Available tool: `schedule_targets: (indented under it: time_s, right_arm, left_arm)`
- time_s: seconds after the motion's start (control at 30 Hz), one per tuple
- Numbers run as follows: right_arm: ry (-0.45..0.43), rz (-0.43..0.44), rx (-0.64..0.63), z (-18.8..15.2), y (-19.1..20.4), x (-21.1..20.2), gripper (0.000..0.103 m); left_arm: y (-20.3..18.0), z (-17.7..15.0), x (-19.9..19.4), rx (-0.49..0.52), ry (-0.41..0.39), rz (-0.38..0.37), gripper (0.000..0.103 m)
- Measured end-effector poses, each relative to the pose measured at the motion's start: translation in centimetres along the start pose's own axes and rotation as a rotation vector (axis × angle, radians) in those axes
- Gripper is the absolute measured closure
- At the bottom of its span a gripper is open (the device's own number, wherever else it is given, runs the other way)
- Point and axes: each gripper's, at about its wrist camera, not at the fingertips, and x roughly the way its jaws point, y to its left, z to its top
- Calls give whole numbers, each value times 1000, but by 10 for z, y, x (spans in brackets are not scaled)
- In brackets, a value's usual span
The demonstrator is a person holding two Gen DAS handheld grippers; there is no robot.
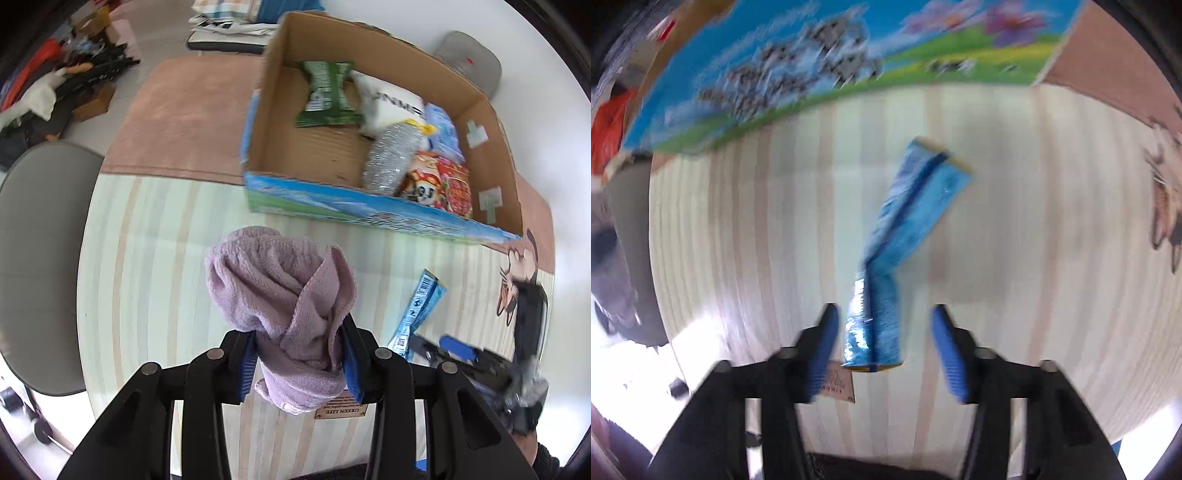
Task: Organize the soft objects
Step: 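Carry cloth and tube over the box and open both tools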
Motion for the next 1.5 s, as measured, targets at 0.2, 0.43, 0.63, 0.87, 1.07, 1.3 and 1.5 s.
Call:
schedule_targets:
  time_s: [0.2, 0.43, 0.63, 0.87, 1.07, 1.3, 1.5]
  right_arm:
    - [7, -61, 46, 18, 12, 22, 72]
    - [-6, -90, -14, -9, 32, 7, 86]
    - [-173, 29, -79, -9, 41, -114, 87]
    - [-375, -50, -180, 55, 37, -232, 87]
    - [-344, -264, -198, 161, 36, -210, 87]
    - [-238, -395, -190, 211, 25, -129, 87]
    - [-151, -430, -155, 224, 14, -92, 79]
  left_arm:
    - [-14, 10, -7, 33, -16, 10, 67]
    - [-27, 24, -38, 57, -59, -27, 67]
    - [-51, 55, -87, 110, -127, -85, 67]
    - [-76, 113, -89, 185, -142, -12, 67]
    - [-72, 170, -10, 163, 11, 48, 67]
    - [-65, 197, 73, 150, 157, 112, 65]
    - [-60, 202, 84, 77, 210, 20, 43]
